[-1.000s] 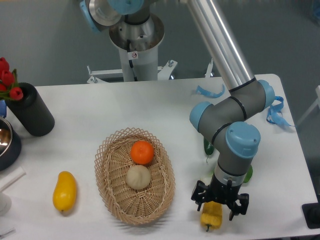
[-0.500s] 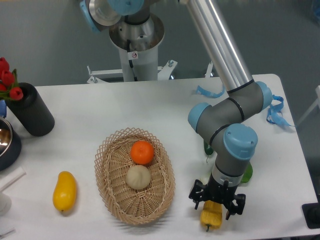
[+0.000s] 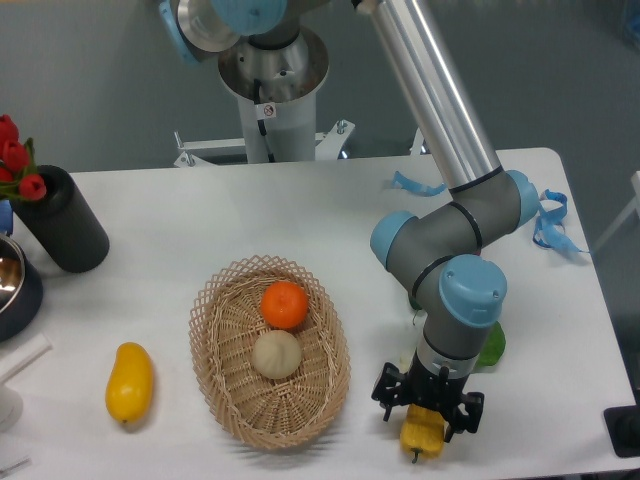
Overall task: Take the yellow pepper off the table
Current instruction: 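Close the gripper around the yellow bell pepper, then lift the held pepper up off the table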
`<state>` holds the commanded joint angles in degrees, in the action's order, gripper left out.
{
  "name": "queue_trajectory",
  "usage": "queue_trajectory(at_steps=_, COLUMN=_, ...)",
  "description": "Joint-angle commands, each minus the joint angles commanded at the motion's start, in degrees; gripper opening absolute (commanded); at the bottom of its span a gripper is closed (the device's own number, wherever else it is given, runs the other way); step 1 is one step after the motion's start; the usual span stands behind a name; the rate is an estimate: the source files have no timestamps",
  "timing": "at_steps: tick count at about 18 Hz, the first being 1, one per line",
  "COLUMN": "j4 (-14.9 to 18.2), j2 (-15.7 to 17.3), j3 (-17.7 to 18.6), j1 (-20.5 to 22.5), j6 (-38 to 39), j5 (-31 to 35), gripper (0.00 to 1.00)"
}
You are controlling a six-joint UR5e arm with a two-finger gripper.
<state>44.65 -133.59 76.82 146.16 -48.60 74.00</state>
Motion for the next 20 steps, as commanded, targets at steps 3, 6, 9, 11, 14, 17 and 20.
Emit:
queue_trajectory(at_steps=3, j4=0.0, j2=0.1, j3=0.0, j1=0.0, j6=0.1, j5=1.3, gripper=0.52)
queue_trajectory(at_steps=6, j4=0.0, j2=0.3, j3=-0.1, j1=0.0, j6=0.1, j5=1.3, gripper=0.37)
queue_trajectory(at_steps=9, j4=0.0, j2=0.4, j3=-0.3, j1=0.0, j6=0.0, j5=1.3, gripper=0.35)
queue_trajectory(at_steps=11, j4=0.0, j2=0.3, j3=-1.0, j1=0.0, j6=0.0, j5=1.3, gripper=0.35)
queue_trajectory(at_steps=14, j4=0.0, j2=0.9, j3=-1.8, j1=0.1, j6=-2.4, j5=1.3, gripper=0.35)
queue_trajectory(at_steps=17, j4=-0.2, j2=2.2, j3=-3.2, j1=0.4, j6=-6.8, j5=1.5, gripper=0.35)
queue_trajectory(at_steps=20, j4=-0.2, j2=4.7, j3=-3.7, j1=1.9, j6=-10.6, j5=1.4, gripper=0.35)
